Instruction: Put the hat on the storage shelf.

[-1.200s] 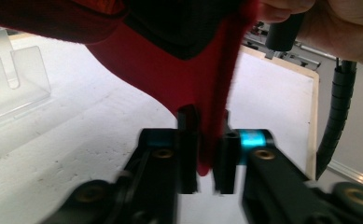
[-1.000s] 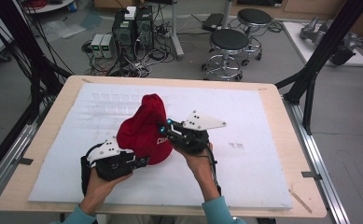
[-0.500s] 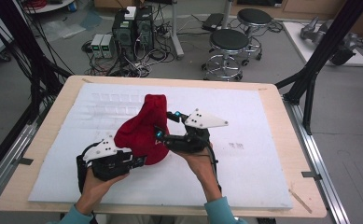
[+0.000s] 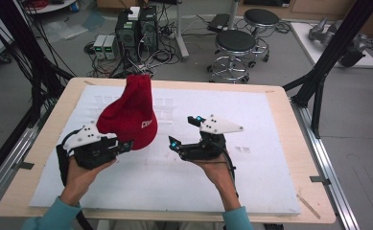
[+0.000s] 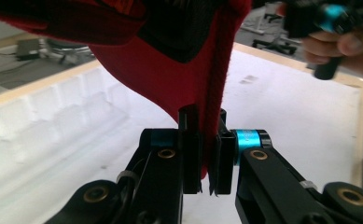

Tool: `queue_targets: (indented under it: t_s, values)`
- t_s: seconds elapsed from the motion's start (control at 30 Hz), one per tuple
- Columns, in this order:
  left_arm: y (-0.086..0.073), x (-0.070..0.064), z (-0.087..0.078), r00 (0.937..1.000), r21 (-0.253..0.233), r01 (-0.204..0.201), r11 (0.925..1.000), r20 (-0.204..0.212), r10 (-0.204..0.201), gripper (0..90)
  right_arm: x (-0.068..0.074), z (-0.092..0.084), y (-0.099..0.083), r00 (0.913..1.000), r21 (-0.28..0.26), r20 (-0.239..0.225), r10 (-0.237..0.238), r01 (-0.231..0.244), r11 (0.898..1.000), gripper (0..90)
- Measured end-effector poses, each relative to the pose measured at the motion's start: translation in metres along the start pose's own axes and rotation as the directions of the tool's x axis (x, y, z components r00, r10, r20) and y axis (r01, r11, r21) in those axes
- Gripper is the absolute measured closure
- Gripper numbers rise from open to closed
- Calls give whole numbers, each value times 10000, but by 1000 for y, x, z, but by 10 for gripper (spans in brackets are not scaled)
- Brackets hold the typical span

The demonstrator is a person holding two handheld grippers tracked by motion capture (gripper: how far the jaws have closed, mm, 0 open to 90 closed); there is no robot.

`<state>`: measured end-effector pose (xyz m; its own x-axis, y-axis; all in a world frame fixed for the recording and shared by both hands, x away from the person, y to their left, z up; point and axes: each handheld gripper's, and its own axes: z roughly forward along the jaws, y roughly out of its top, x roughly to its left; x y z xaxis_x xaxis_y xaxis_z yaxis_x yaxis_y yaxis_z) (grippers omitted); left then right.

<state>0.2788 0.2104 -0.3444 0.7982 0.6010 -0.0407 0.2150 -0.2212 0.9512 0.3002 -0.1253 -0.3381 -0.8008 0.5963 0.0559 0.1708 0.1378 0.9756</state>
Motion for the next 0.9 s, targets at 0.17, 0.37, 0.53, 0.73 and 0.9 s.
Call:
queue_targets:
  t_s: [0.17,0.37,0.53,0.73,0.9]
  values:
    - [17,19,-8,9972,16,-378,9993,-650,378,853,-9,-19,-10,9990,410,407,-200,183,9990,104]
    - [35,38,-7,9902,77,-648,9979,-1233,653,853,-21,-49,-24,9940,538,1081,-149,92,9985,104]
    - [44,51,1,9857,289,-740,9968,-1495,775,853,-29,-80,-42,9881,378,1538,-69,11,9993,104]
    - [50,66,15,9833,628,-667,9958,-1650,763,853,-36,-108,-65,9824,389,1847,272,-350,9986,104]
    - [49,82,28,9825,778,-324,9964,-1805,461,853,-37,-123,-84,9810,43,1912,336,-351,9994,104]
